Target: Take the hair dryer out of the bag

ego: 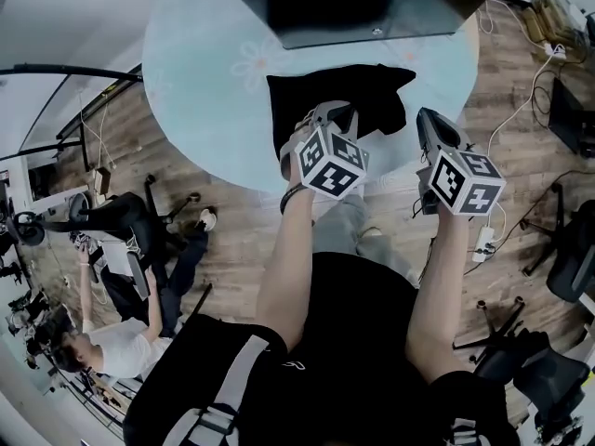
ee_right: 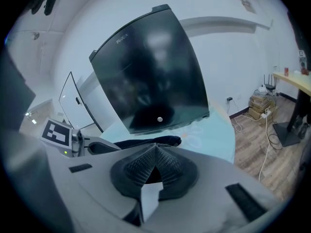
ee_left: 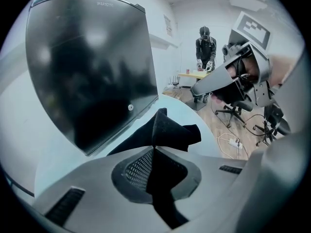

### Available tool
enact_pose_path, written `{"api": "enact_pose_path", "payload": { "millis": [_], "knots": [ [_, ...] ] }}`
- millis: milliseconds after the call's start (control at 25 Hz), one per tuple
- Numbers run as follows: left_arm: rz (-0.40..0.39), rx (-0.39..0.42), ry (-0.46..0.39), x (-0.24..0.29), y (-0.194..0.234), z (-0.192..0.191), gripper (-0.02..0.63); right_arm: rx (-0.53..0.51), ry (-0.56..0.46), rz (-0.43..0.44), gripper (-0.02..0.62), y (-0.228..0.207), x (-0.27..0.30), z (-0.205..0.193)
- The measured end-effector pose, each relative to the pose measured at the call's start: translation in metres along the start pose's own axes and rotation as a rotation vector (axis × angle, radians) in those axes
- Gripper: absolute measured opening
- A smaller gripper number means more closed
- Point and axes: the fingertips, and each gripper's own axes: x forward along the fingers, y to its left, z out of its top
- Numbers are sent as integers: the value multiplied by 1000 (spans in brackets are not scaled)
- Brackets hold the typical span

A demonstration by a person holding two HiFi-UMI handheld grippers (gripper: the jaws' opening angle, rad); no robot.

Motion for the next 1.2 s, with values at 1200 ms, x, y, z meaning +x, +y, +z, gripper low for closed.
{"api": "enact_pose_path", "payload": {
  "millis": [1200],
  "knots": [
    [-35,-137,-45,-7,29,-22,17,-66,308,42,44,37,61,-67]
  ]
}}
